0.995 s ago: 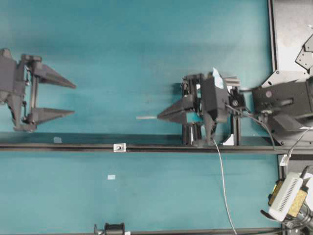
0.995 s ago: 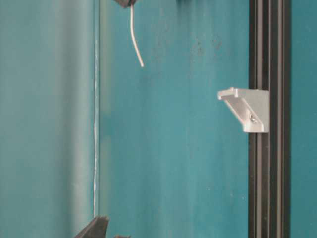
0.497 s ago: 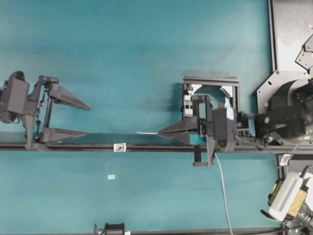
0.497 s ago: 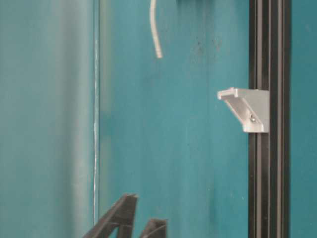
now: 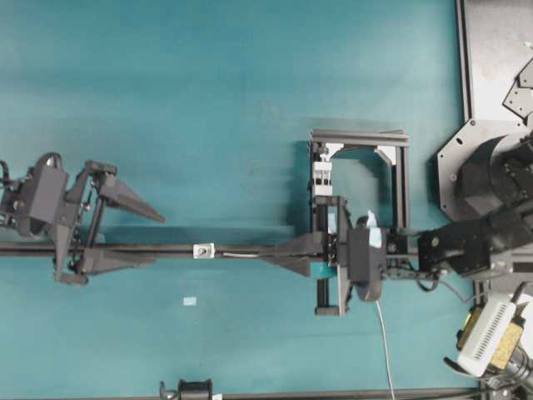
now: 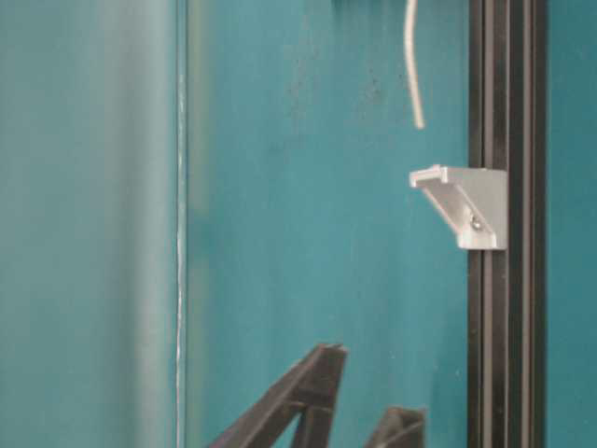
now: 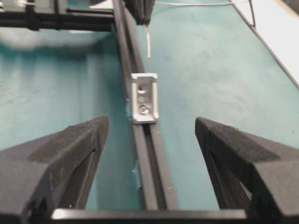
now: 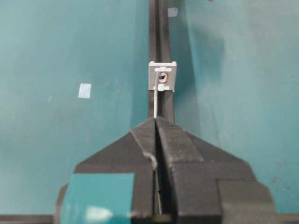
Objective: Insert the wire into the hole on the right side and pull it with the left arm.
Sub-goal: 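Lift the wire and carry it down toward the white bracket, then push the wire tip through the bracket hole with the right gripper, then move the left gripper right and grasp the wire tip past the bracket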
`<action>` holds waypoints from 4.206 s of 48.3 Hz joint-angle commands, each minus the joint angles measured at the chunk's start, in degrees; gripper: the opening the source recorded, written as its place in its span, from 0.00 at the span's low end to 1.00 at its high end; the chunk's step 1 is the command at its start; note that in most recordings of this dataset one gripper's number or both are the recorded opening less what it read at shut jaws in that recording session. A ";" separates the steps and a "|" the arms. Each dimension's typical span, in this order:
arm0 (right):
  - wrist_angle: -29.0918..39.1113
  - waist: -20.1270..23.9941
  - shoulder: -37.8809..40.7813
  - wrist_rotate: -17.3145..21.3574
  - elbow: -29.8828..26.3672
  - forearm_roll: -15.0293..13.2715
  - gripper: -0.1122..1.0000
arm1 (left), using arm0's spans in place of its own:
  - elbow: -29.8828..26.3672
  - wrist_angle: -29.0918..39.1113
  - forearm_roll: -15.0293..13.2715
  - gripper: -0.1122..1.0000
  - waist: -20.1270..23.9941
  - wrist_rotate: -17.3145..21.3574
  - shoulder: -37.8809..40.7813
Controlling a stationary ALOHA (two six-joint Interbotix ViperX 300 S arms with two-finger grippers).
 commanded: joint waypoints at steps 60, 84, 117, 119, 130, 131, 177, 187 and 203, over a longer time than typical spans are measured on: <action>-5.98 0.62 4.92 0.44 -1.49 0.88 0.12 | -4.04 -4.66 -0.09 0.92 -1.49 -0.26 4.92; -5.80 0.62 5.10 0.35 -1.93 0.70 0.12 | -4.31 -4.48 -0.09 0.92 -1.49 -0.18 4.75; -5.63 0.00 6.86 -0.26 -3.69 0.62 0.12 | -4.75 -3.52 -0.09 0.92 -1.49 -0.18 4.57; -5.71 -0.26 7.03 -0.26 -3.87 0.62 0.12 | -4.83 -3.43 0.00 0.92 -1.49 -0.18 4.57; -5.63 -1.41 8.17 -0.88 -4.92 0.53 0.12 | -5.19 -2.81 0.00 0.92 -1.49 -0.18 4.57; -5.63 -1.41 8.17 -0.97 -5.01 0.53 0.12 | -5.19 -2.81 0.09 0.92 -1.49 -0.26 4.57; -3.96 -5.62 10.46 -2.64 -10.28 -2.29 0.12 | -6.06 -0.44 0.18 0.92 -1.49 -0.18 4.48; -2.81 -6.06 10.55 -2.64 -10.72 -2.81 0.12 | -6.59 0.00 0.09 0.91 -1.49 -0.70 4.57; -2.81 -6.15 10.55 -2.64 -10.72 -2.99 0.12 | -8.61 5.54 0.09 0.91 -0.97 -4.39 4.57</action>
